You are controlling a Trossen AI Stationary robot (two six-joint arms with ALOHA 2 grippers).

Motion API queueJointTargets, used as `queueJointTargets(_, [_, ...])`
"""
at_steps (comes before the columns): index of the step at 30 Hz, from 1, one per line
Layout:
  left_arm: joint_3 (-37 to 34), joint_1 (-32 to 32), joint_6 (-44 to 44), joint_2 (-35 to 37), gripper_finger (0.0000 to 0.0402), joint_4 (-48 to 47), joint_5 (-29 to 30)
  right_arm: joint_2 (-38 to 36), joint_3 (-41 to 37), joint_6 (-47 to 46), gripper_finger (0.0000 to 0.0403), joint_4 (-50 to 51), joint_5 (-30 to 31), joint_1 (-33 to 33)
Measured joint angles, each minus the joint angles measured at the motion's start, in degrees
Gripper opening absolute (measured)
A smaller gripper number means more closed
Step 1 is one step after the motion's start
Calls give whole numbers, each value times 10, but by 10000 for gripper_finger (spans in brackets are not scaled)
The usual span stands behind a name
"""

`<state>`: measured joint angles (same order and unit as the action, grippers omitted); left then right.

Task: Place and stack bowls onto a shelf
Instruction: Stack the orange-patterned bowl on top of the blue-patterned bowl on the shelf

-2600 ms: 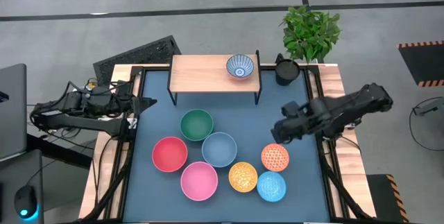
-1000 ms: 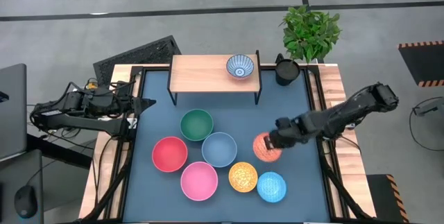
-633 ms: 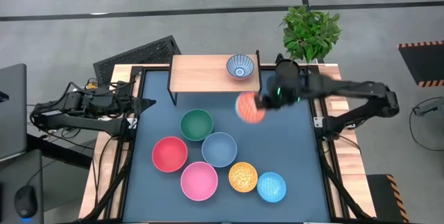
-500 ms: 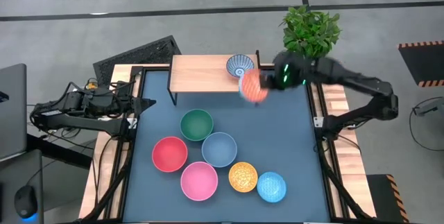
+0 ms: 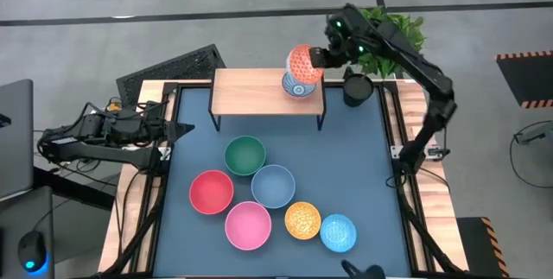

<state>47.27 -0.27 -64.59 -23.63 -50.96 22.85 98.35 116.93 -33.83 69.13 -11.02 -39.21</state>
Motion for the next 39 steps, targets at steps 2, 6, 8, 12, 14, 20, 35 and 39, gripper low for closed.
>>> queueJointTargets(2, [0, 0, 0, 0, 283, -3, -1, 31, 27, 18, 39, 32, -22, -16])
queueJointTargets(6, [0, 0, -7, 0, 283, -12, -1, 81, 45, 39, 39, 63, -48, -29])
queueJointTargets(8, [0, 0, -7, 0, 283, -12, 0, 96, 45, 44, 39, 59, -63, -29])
queueJointTargets(12, [0, 0, -8, 0, 283, -15, 0, 116, 46, 55, 39, 65, -69, -29])
queueJointTargets(14, [0, 0, -8, 0, 283, -20, 2, 126, 46, 58, 39, 71, -69, -29])
queueJointTargets(20, [0, 0, -10, 0, 283, -25, 4, 143, 46, 65, 39, 72, -68, -34])
queueJointTargets(35, [0, 0, -13, 0, 283, -24, 10, 144, 46, 71, 39, 102, -14, -37])
queueJointTargets(39, [0, 0, -19, 0, 283, -24, 17, 144, 46, 71, 39, 103, -11, -39])
